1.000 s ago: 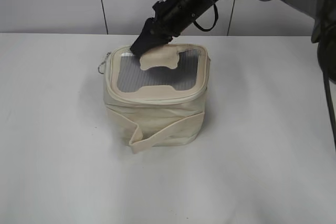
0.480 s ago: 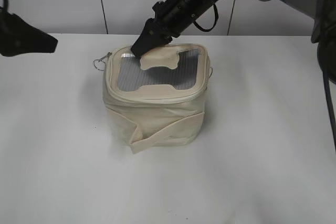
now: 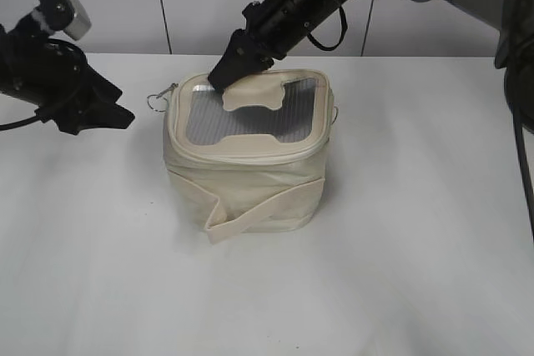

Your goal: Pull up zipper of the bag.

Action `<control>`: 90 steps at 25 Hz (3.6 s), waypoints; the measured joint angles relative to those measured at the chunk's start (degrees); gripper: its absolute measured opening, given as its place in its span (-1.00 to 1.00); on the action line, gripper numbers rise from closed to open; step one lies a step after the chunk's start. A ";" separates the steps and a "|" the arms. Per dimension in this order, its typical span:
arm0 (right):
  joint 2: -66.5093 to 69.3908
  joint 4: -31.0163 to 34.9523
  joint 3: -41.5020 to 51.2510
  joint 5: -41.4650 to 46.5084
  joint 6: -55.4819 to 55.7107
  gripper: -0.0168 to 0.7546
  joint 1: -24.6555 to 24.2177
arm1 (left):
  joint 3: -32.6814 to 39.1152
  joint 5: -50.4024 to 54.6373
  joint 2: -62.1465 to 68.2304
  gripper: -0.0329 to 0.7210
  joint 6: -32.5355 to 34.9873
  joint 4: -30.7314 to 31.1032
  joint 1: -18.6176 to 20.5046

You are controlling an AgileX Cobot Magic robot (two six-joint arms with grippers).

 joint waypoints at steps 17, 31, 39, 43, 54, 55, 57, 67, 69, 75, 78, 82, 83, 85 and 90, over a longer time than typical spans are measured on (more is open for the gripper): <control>0.00 0.00 0.00 0.00 0.11 -0.83 0.00 | -1.12 -14.71 2.60 0.19 7.56 -2.22 -11.35; 0.00 0.00 0.00 0.00 0.92 -0.83 0.00 | -1.33 -13.67 3.15 -0.91 -2.49 5.30 -12.49; 0.00 0.51 0.00 0.00 5.30 -0.84 0.16 | 6.62 -13.87 -5.65 -0.92 -14.72 11.12 -13.17; 0.00 0.49 0.00 -0.19 7.74 -0.84 0.22 | 12.47 -14.54 -10.67 -0.92 -15.65 11.47 -15.11; 0.00 0.48 0.00 -1.03 15.45 -0.84 0.26 | 20.53 -20.97 -15.00 -0.92 -19.24 7.53 -36.20; 0.00 0.50 0.00 -0.95 15.51 -0.84 0.26 | 20.58 -25.07 -14.94 -0.92 -19.35 5.46 -38.90; 0.00 0.50 0.05 -0.78 15.63 -0.84 0.26 | 20.71 -30.85 -14.94 -0.92 -19.42 0.68 -43.60; -0.43 -0.20 -0.01 -2.67 17.98 0.11 -1.78 | 21.00 -20.06 -17.21 -0.20 -21.19 -12.30 -37.92; -1.33 -0.20 -0.01 -2.55 18.77 0.12 -3.83 | 21.00 -13.73 -19.98 -0.04 -22.98 -12.54 -32.11; -4.31 -0.42 0.43 -0.89 21.93 0.04 -11.41 | 19.73 -7.00 -27.07 0.02 -24.10 -11.83 -13.10; -6.75 0.09 5.63 -0.83 21.55 -0.09 -15.06 | 13.73 -2.28 -23.57 0.00 -24.24 -10.50 -9.67; -15.50 4.73 25.26 -5.88 13.47 -0.21 -19.17 | -0.97 7.92 -11.91 -0.02 -26.64 -9.24 -9.65; -18.84 7.47 32.36 -9.20 9.65 -0.22 -20.04 | -4.79 10.00 -8.42 -0.02 -27.62 -8.24 -10.15; -25.47 12.49 45.88 -16.54 0.95 -0.23 -21.27 | -14.22 12.03 -1.78 -0.02 -29.98 -3.83 -11.48; -36.78 32.04 70.76 -32.67 -26.73 -0.21 -21.68 | -35.86 17.66 11.67 0.04 -37.63 9.59 -18.04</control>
